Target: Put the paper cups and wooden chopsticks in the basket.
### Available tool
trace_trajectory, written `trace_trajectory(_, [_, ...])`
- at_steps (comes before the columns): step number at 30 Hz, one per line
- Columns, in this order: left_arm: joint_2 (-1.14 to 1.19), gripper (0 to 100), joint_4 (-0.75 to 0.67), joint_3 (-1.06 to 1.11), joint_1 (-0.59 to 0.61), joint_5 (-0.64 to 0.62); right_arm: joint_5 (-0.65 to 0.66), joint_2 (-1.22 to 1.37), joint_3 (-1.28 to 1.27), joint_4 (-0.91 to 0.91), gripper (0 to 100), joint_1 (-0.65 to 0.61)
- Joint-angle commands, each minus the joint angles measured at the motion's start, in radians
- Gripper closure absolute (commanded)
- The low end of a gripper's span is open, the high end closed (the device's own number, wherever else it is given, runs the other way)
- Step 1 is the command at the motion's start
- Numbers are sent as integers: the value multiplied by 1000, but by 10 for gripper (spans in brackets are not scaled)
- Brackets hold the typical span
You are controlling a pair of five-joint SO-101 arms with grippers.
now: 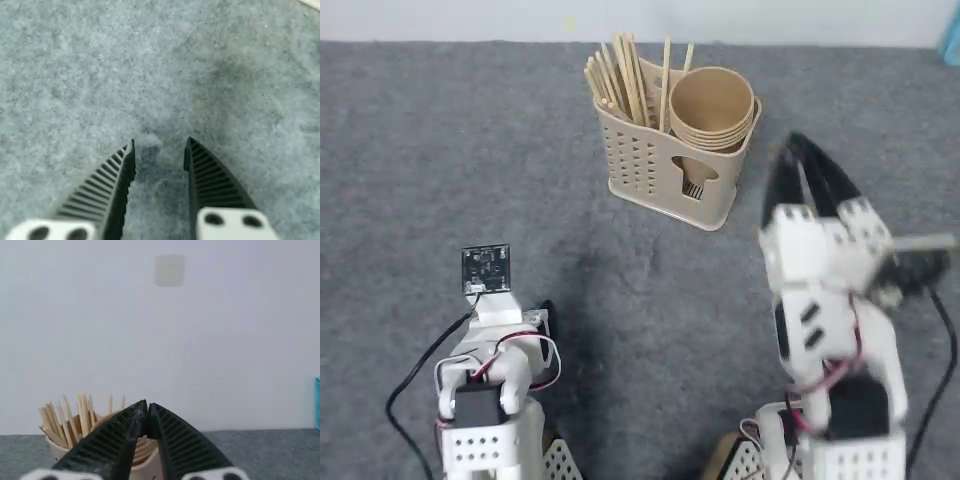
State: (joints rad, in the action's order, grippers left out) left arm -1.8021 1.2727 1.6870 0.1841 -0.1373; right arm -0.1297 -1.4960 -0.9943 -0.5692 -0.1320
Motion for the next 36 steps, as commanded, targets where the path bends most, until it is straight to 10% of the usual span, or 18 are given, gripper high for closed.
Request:
trace_trajectory(1, [-21,848,-6,-2,-5,-8,-6,-205,-106,-130,991,81])
trace_trajectory(13, [-21,848,-6,-2,0,-9,-6,-318,-485,-593,991,84])
trace_trajectory(36, [-21,848,-6,-2,0,-9,-6,-320,-689,-739,991,47])
